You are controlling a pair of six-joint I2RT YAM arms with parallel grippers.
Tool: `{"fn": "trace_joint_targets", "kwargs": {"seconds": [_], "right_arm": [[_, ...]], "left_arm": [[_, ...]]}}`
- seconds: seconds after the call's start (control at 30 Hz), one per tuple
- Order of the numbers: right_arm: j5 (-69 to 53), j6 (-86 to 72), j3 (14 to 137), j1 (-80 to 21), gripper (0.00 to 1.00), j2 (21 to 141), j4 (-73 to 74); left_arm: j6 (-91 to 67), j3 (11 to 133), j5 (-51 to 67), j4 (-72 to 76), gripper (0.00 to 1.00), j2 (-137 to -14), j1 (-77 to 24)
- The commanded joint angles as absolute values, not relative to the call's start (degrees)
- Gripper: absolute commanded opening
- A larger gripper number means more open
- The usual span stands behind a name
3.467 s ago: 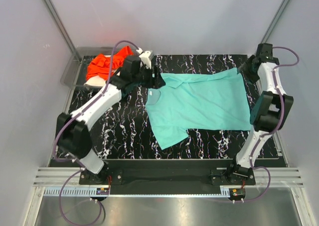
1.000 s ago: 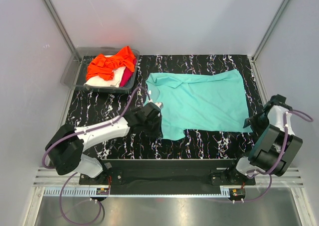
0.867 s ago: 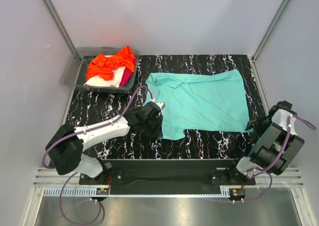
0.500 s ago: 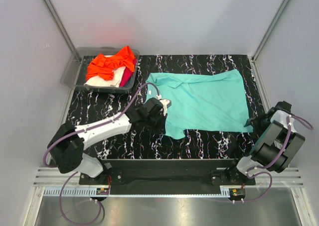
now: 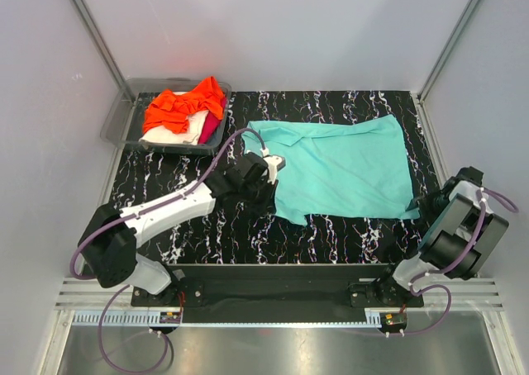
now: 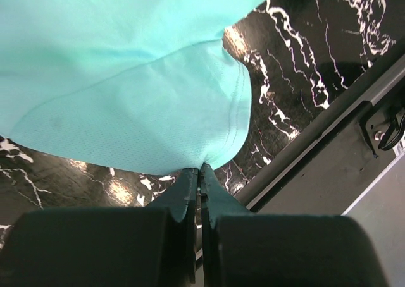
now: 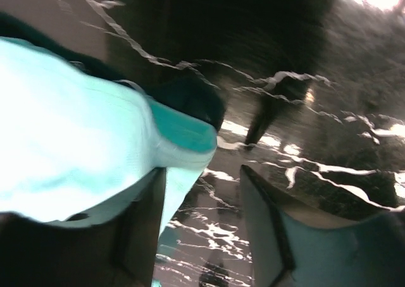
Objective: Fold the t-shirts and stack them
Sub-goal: Flatten the tshirt out
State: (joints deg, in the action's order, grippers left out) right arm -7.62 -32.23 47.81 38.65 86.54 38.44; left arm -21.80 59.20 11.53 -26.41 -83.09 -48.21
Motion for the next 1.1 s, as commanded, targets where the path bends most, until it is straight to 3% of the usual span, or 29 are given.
{"fn": "trace_joint_targets", "kwargs": {"seconds": [0.0,0.17,0.23,0.33,0.5,0.67,0.9,1.07], "right_arm": [[-10.9,-29.1,53.9,38.6,0.59,87.8,38.5],[-19.8,-28.7,59.5,37.2,0.66,95.2,37.9],[-20.7,-29.3,62.5,36.1,0.73,97.2,38.1],[-20.9,-30.0,65.3,35.2,0.75,97.4,40.0],[-8.8,-29.9,65.7,35.2,0.75,91.2,47.3],[-1.1,-29.5,58.9,36.0,0.69,80.7,47.7],[-3.7,-30.5,53.5,36.6,0.48,79.3,48.5],[-5.2,-31.2,51.2,36.6,0.43,79.7,47.4]], "left_arm": [[-20.2,62.3,10.8,-26.5,0.0,-80.6,-47.0],[-20.4,61.5,7.9,-26.8,0.0,-80.0,-45.6],[-20.2,61.3,7.6,-26.6,0.0,-80.7,-45.1],[-19.9,61.3,8.5,-26.3,0.0,-81.5,-43.4],[-18.6,60.6,9.9,-25.1,0.0,-81.9,-42.6],[-17.8,60.8,12.6,-24.4,0.0,-82.3,-42.5],[-16.8,60.6,14.7,-24.3,0.0,-82.4,-42.2],[-16.7,60.8,15.7,-24.0,0.0,-82.9,-42.0]]}}
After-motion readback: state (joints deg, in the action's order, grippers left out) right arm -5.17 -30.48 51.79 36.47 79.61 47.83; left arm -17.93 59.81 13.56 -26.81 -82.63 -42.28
